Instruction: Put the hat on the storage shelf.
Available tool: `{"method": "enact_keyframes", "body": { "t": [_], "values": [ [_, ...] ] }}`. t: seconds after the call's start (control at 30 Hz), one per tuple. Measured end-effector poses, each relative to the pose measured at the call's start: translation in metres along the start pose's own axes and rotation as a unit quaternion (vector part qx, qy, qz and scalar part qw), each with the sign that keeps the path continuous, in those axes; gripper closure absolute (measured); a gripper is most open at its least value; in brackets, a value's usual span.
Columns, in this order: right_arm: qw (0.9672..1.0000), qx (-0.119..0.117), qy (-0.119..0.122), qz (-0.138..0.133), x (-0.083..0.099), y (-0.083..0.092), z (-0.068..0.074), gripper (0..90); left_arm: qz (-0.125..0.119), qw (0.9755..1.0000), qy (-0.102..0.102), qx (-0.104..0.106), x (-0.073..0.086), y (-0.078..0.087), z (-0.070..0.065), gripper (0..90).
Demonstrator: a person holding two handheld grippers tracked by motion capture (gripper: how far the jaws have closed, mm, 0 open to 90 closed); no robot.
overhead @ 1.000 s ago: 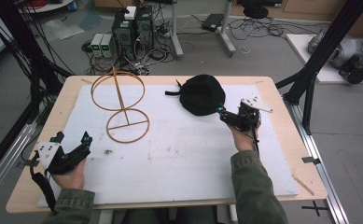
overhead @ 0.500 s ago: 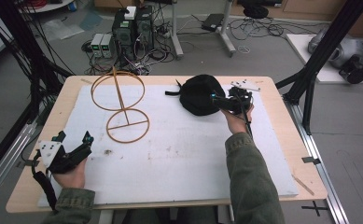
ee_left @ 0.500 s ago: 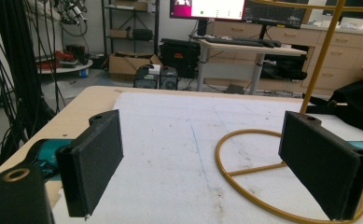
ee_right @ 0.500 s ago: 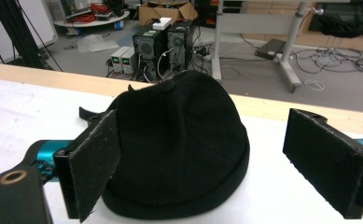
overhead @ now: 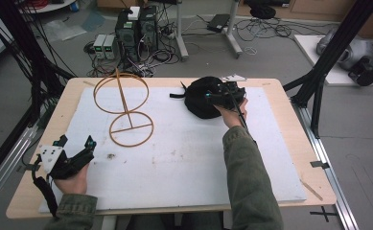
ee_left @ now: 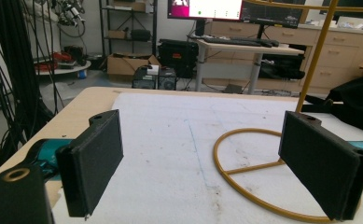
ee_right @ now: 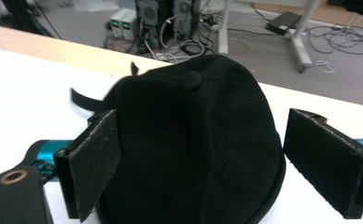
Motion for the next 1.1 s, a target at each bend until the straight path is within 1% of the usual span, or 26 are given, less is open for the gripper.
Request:
{"method": "enact_keyframes", "body": {
  "t": [0.03,0.07,0.13,0.17,0.2,0.23,0.27,0.3,0.33,0.37,0.4,0.43,0.47,0.5,0.53,0.67,0.8,1.1],
  "values": [
    [1.0000,0.000,0.000,0.000,0.000,0.000,0.000,10.9,0.000,1.0000,0.000,0.000,0.000,0.000,0.000,14.0],
    [0.9999,0.011,0.005,0.005,0.001,-0.007,0.000,10.9,0.002,1.0000,-0.003,0.003,0.000,0.000,-0.001,14.0],
    [0.9998,0.010,0.004,0.015,0.005,-0.013,0.002,12.0,0.003,1.0000,-0.003,0.003,0.000,-0.001,-0.001,14.0],
    [0.9998,0.010,0.004,0.015,0.005,-0.013,0.002,12.0,0.003,1.0000,-0.003,0.003,0.000,-0.001,-0.001,14.1],
    [0.9995,0.015,0.010,0.028,0.011,-0.019,0.003,15.1,0.003,1.0000,-0.001,0.004,0.001,-0.001,-0.001,14.1],
    [0.9993,0.014,0.008,0.032,0.013,-0.021,0.003,15.9,0.003,1.0000,-0.001,0.004,0.001,-0.001,-0.001,14.1],
    [0.9990,0.008,0.000,0.044,0.017,-0.025,0.004,19.6,0.004,1.0000,-0.002,0.005,0.001,-0.001,-0.002,14.1],
    [0.9990,0.008,0.000,0.044,0.017,-0.025,0.004,19.6,0.004,1.0000,-0.002,0.005,0.001,-0.001,-0.002,14.1],
    [0.9987,0.000,0.001,0.051,0.019,-0.025,0.004,42.3,0.005,1.0000,-0.003,0.005,0.001,-0.001,-0.002,14.1],
    [0.9987,0.000,0.001,0.051,0.019,-0.025,0.004,42.3,0.005,1.0000,-0.003,0.005,0.001,-0.001,-0.002,14.1],
    [0.9982,-0.014,0.005,0.058,0.020,-0.024,0.007,62.7,0.005,1.0000,-0.003,0.006,0.002,-0.002,-0.002,14.1],
    [0.9982,-0.014,0.005,0.058,0.020,-0.024,0.007,62.7,0.005,1.0000,-0.003,0.006,0.002,-0.002,-0.002,14.1],
    [0.9973,0.004,0.002,0.074,0.023,-0.026,0.005,76.9,0.008,0.9999,-0.003,0.007,0.003,-0.002,-0.003,14.1],
    [0.9966,0.003,-0.013,0.081,0.023,-0.026,0.004,81.6,0.008,0.9999,-0.003,0.007,0.003,-0.002,-0.003,14.1],
    [0.9964,-0.001,-0.023,0.082,0.023,-0.026,0.003,86.8,0.007,0.9999,-0.003,0.009,0.003,-0.002,-0.004,14.1],
    [0.9962,-0.004,-0.029,0.082,0.022,-0.024,0.004,88.1,0.006,0.9999,-0.003,0.009,0.002,-0.002,-0.004,14.1],
    [0.9957,-0.006,-0.034,0.086,0.022,-0.023,0.002,88.3,0.006,0.9999,-0.003,0.008,0.002,-0.002,-0.003,14.1],
    [0.9964,0.003,-0.033,0.078,0.020,-0.019,0.001,88.3,0.003,1.0000,-0.003,0.007,0.001,-0.002,-0.002,14.1]
  ]
}}
Point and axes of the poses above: each handheld gripper's, and its own axes: y roughly backward along the jaws, x roughly out of its underside, z roughly to its left, the point moved 9 cm from there along -y, roughly forward along the jaws, and after that the axes turned 15 degrees about x, right-handed, at the moved point
